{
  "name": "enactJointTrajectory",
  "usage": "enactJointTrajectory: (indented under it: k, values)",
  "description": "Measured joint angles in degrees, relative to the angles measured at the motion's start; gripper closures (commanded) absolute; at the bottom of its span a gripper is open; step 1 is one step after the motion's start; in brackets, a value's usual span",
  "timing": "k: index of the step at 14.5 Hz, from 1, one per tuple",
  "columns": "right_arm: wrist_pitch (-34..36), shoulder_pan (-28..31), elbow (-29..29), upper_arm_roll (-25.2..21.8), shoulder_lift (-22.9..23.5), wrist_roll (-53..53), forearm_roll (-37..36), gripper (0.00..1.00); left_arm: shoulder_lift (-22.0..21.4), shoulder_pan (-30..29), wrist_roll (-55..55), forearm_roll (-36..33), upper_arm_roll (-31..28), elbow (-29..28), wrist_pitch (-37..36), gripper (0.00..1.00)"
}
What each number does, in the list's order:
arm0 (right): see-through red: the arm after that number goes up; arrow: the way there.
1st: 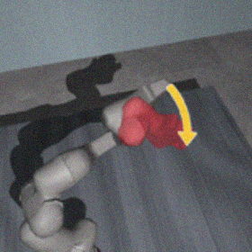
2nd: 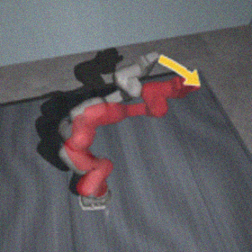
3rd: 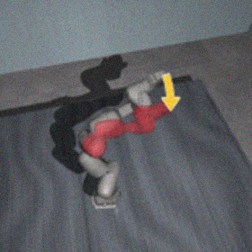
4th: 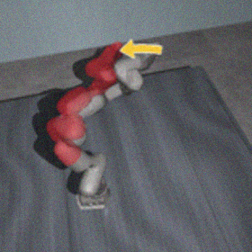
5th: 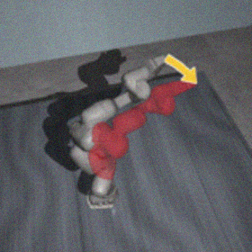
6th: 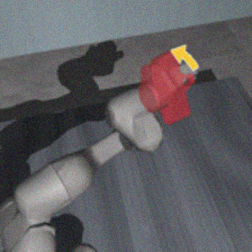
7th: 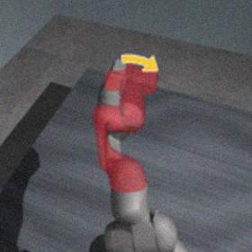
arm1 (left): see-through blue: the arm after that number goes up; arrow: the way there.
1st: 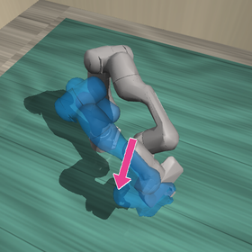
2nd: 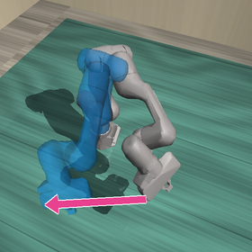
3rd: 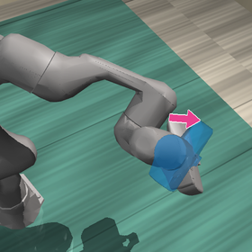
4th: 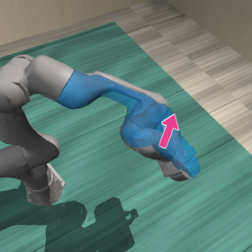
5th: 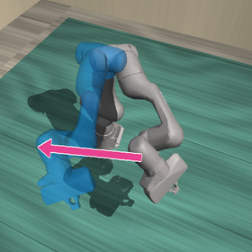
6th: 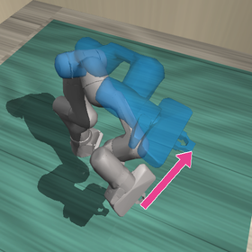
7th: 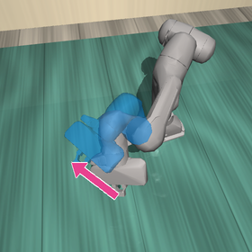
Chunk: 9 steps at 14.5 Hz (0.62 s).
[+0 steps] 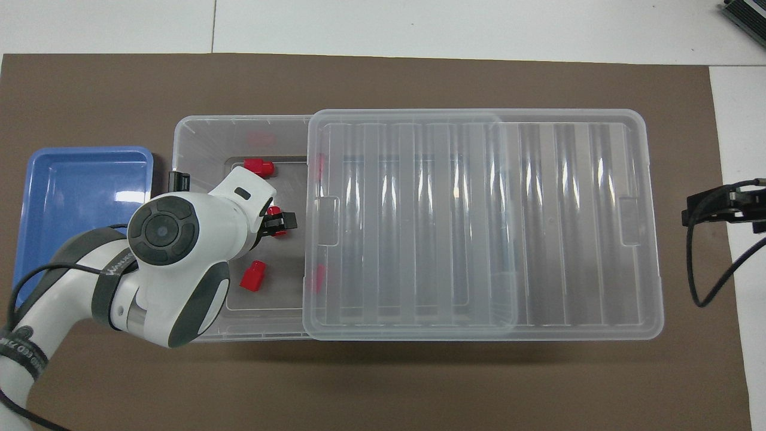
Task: Place red block in blue tray from box
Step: 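Grasp the red block with the left gripper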
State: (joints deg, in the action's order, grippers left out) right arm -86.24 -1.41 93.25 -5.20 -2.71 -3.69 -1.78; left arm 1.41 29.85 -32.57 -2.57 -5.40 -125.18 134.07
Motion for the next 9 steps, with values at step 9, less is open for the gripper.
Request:
enactJointTrajectory:
  k: [9]
  values:
    - [0.00, -0.75, -0.08, 0.32, 0.28, 0.00, 0.54, 0.00, 8.06, 0.84, 0.43, -0.09, -0.03, -0.40, 8.55, 0.00]
